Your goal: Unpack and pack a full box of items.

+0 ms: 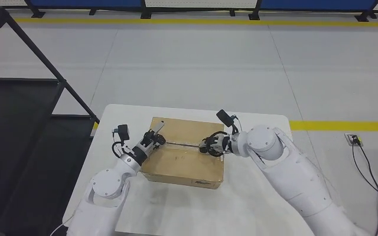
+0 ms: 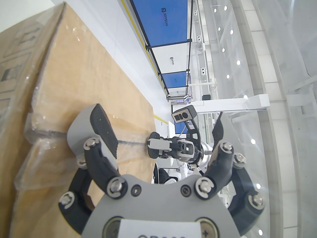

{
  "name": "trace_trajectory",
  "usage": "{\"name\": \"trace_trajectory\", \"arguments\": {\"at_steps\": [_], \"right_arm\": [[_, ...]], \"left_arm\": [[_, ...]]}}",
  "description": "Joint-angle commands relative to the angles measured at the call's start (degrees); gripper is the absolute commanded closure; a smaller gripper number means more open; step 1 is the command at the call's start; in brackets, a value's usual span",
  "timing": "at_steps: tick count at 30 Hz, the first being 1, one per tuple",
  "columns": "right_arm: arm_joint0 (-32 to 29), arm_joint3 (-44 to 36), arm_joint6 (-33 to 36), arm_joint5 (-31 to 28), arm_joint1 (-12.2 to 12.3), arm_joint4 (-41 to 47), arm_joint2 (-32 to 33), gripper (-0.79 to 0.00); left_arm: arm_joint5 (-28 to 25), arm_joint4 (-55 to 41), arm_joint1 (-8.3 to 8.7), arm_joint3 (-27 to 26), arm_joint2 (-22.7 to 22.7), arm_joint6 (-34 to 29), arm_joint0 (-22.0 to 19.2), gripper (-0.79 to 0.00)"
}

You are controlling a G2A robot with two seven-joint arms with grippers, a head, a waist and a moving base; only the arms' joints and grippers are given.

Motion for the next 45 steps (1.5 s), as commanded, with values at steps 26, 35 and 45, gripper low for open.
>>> {"name": "trace_trajectory", "arguments": {"at_steps": [26,35,45], "right_arm": [[7.1,12.1,-11.2,-5.6,-8.9,6.4,-11.9,0.0],[9.2,15.9,-14.7,-8.2,-13.4,8.5,-16.1,0.0],[11.3,21.1,-16.5,-11.4,-17.6,9.8,-18.5,0.0]], "left_arm": [[-3.6,-9.4,1.69,-8.6,-14.6,2.8,11.0,-0.785],[-4.3,-10.6,1.93,-8.3,-15.5,1.9,12.0,-0.785],[-4.5,-11.2,2.22,-8.1,-15.9,0.8,12.5,-0.785]]}}
